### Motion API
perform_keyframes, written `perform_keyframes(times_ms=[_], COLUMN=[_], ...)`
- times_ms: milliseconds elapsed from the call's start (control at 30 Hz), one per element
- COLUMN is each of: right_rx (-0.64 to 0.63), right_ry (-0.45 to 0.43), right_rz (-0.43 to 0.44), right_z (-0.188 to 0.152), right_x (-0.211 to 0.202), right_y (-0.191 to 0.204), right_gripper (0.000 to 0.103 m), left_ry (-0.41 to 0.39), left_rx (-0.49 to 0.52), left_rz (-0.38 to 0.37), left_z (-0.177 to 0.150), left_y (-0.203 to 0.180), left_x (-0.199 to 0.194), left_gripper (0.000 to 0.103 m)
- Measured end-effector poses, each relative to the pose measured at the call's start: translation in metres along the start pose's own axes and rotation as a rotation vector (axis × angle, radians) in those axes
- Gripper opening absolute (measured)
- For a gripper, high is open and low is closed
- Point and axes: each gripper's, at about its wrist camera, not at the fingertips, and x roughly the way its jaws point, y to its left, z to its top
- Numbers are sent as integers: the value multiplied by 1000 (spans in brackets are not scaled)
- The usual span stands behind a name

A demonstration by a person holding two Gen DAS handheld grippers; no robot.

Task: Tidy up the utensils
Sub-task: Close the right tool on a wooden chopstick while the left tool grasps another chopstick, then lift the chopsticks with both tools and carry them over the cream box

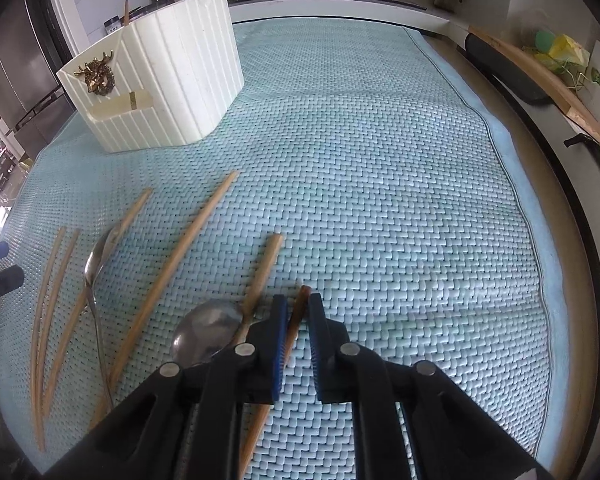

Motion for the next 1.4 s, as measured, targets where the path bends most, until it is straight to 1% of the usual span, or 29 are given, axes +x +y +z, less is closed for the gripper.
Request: perform_keyframes(times_ms=[67, 167, 200, 300, 367, 400, 467, 533, 600, 700, 800, 900, 1033, 1067, 1133, 1267, 1300, 1400], right_rx=[-1, -2, -3, 2, 11, 26, 60, 78, 94, 152, 201, 212, 188, 180, 161, 112, 98, 57], right_ry=[1, 5, 7, 14, 19, 22, 25, 24, 25, 20, -11, -61, -135, -155, -196, -278, -297, -352], right_rz=[3, 6, 7, 11, 12, 15, 22, 24, 30, 77, 121, 159, 196, 204, 220, 237, 236, 237], right_z=[0, 3, 4, 7, 9, 11, 12, 13, 15, 15, 15, 17, 20, 21, 19, 14, 11, 5], right_x=[0, 2, 3, 3, 4, 5, 5, 6, 5, 4, -8, -30, -68, -79, -100, -143, -155, -182], right_y=[-1, -3, -5, -7, -8, -9, -12, -15, -18, -31, -44, -50, -49, -48, -47, -37, -25, -14], right_gripper=[10, 10, 10, 10, 10, 10, 9, 7, 6, 6, 6, 6, 6, 6, 6, 6, 6, 6], left_ry=[29, 74, 85, 77, 77, 80, 81, 77, 70, 61, 4, -56, -147, -169, -211, -283, -298, -331], left_rx=[17, 40, 48, 55, 66, 70, 72, 69, 59, 37, 26, 10, 13, 13, 15, 18, 18, 23], left_rz=[30, 36, 35, 11, -7, -17, -33, -42, -63, -99, -125, -158, -188, -195, -212, -237, -240, -251], left_z=[5, 7, 6, 9, 12, 13, 14, 15, 15, 16, 14, 16, 17, 22, 23, 23, 20, 14], left_y=[-4, -9, -11, -12, -17, -19, -23, -26, -26, -22, -15, -6, 4, 2, 4, 5, 6, 11], left_x=[11, 23, 26, 23, 21, 21, 19, 19, 19, 14, -8, -38, -84, -93, -116, -147, -154, -169], left_gripper=[90, 80, 79, 68, 47, 41, 16, 9, 6, 4, 4, 4, 4, 4, 4, 4, 4, 4])
